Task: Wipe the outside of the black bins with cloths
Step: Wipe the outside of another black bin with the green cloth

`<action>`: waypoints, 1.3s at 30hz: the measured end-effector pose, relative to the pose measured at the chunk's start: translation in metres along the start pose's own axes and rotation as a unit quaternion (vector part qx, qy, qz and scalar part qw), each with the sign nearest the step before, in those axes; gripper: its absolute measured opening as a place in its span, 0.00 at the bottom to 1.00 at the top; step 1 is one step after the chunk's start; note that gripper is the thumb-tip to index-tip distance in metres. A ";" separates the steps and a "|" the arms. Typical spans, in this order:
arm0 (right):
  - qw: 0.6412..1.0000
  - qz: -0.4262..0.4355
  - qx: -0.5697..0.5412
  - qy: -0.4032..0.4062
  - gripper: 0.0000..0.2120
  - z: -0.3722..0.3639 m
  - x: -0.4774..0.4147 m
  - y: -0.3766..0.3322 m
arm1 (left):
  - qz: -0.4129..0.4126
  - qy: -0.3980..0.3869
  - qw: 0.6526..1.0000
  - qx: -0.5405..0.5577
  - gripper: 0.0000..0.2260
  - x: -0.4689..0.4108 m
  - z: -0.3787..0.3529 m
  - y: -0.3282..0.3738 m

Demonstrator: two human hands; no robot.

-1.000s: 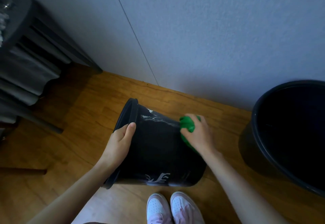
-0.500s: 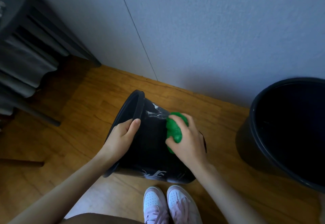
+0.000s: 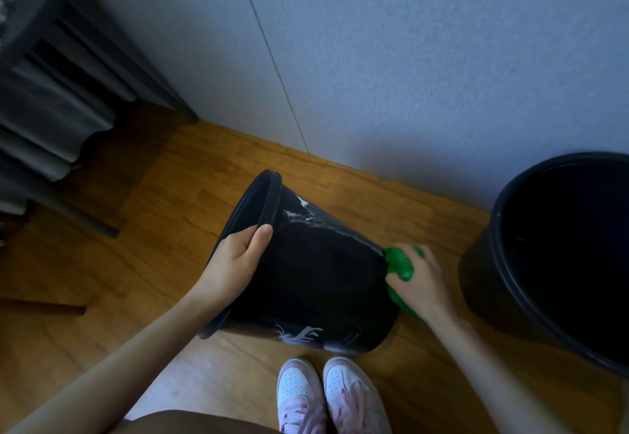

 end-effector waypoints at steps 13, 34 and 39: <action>1.000 0.024 -0.015 0.007 0.21 -0.012 -0.041 -0.046 | 0.004 -0.039 0.999 0.010 0.21 0.010 0.004 -0.003; 0.942 0.276 -0.138 0.129 0.25 0.005 0.035 -0.105 | 0.003 -0.069 0.996 0.058 0.15 0.011 0.005 0.027; 0.935 0.334 -0.080 0.083 0.25 -0.014 0.053 -0.114 | 0.001 -0.039 0.993 0.109 0.18 0.017 -0.001 0.037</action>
Point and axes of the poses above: each hand's wrist, its own x-axis away from the middle knuckle, its own z-axis out of the back of the hand, y = z × x, the point moved 1 cm from there along -x, towards the middle knuckle, and after that the axes turned 2 degrees about z, right-handed, at the moved point
